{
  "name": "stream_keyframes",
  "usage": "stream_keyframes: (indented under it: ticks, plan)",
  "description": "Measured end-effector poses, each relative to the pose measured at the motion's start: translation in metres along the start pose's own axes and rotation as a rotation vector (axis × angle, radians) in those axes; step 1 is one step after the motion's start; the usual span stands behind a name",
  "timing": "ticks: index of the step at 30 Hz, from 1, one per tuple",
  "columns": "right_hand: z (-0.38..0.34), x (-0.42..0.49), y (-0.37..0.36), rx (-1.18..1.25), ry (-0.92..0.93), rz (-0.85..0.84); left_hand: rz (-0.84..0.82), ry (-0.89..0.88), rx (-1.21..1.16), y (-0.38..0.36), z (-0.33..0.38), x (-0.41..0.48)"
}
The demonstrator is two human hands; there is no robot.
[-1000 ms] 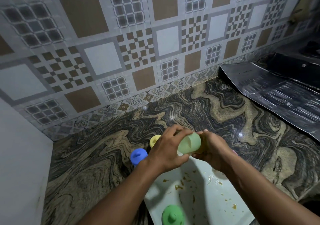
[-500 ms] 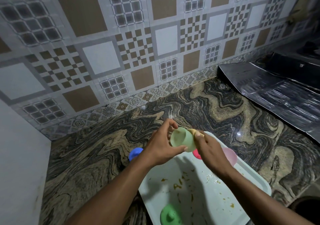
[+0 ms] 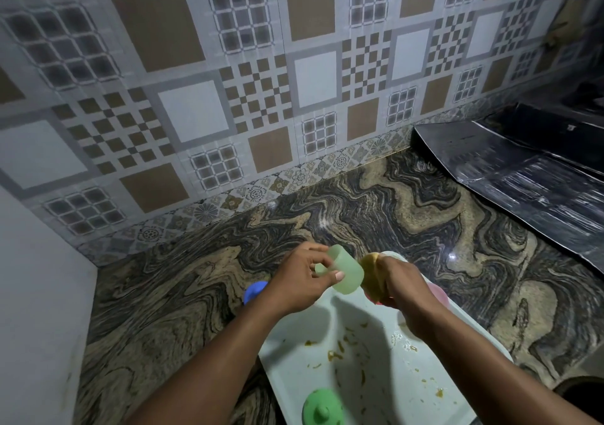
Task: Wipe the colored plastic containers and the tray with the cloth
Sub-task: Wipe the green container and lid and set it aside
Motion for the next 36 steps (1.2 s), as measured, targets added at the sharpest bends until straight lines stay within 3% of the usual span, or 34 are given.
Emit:
stream_keyframes:
  ticks: [12,21,36]
  plan:
    - [0.003,0.002,0.000,0.126,-0.035,0.019,0.049,0.051,0.301,-0.006,-0.008,-0.001]
    - [-0.012,0.018,0.009,0.193,0.041,0.138,0.091,0.029,0.339,0.009,0.014,0.050]
    - [0.001,0.032,0.004,0.244,0.015,0.107,-0.024,0.107,0.704,-0.020,-0.029,0.077]
Point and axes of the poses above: each hand's wrist, its own x-axis towards the middle knuckle, its own y-axis out of the back of the hand, z = x × y, the point moved 7 cm from there along x, towards the middle knuckle, and after that the axes turned 10 degrees about y, right-handed, at the moved point
